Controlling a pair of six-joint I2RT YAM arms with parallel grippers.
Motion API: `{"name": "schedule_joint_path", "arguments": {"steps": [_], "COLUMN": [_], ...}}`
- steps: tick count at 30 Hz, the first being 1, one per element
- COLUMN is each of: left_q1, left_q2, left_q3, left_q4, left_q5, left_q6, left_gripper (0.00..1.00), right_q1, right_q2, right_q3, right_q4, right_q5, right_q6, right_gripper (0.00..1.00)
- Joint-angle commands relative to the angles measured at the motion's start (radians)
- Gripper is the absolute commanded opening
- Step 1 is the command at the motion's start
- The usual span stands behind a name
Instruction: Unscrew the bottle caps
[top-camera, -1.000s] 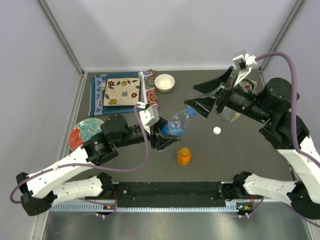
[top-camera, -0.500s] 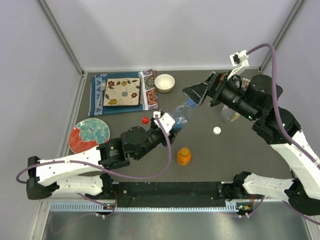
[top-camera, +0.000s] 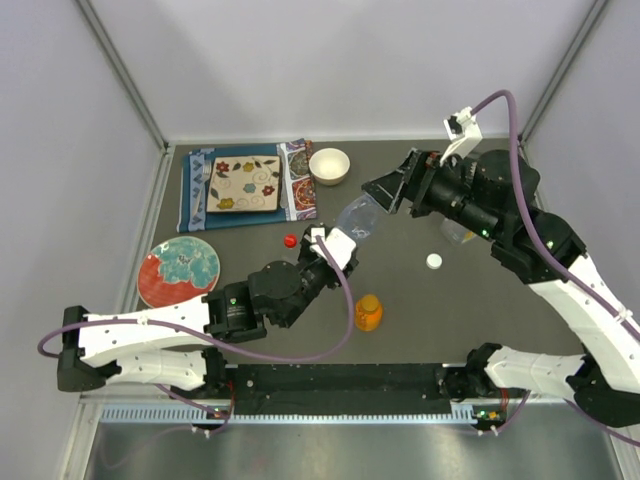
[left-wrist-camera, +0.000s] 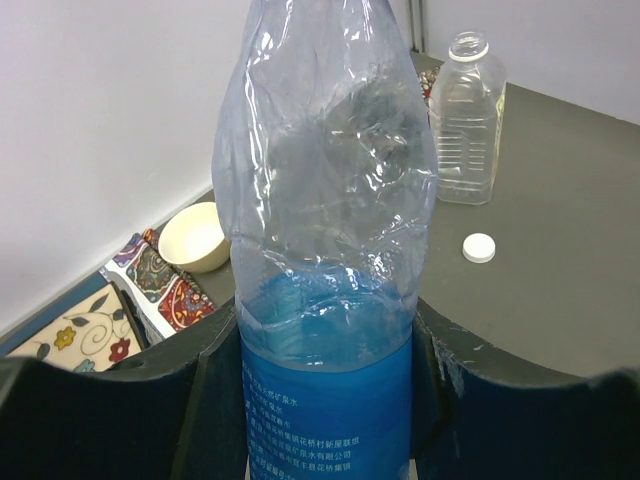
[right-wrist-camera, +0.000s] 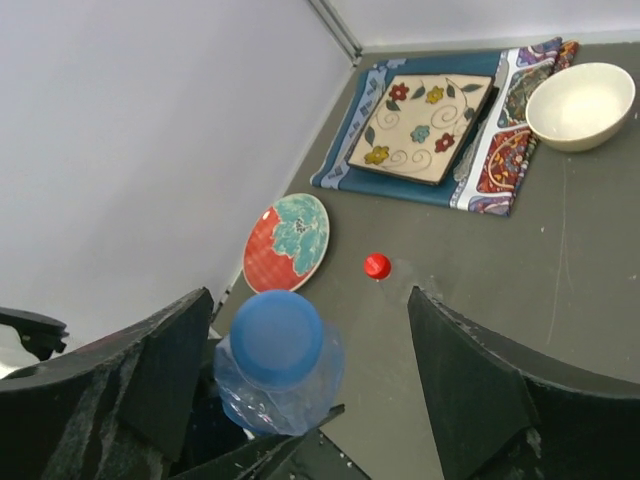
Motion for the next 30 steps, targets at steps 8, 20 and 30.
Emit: {"name": "schedule_joint_path", "arguments": {"steps": [8, 20, 30], "left_q1": [-0.013, -0.015, 0.017], "left_q2": [-0.007, -0.01, -0.149], "left_q3": [0.015, 0.001, -0.053], "left_q4": [0.073, 0.076, 0.069], "left_q5": [-0.046, -0.046, 0.261], "left_q6": [0.014, 0.012, -0.095], "left_gripper": [0.35, 0.35, 0.4], "right_q1": [0.014, 0.014, 0.014], "right_q2": [-0.014, -0.034, -0.06], "right_q3": [-0.038, -0.088, -0.053], "right_q4": [0.038, 0.085, 0.104], "right_q5": [0.003, -0.035, -0.207], "right_q6": [0.015, 0.008, -0.198], "right_gripper": [0.65, 0.23, 0.0]}}
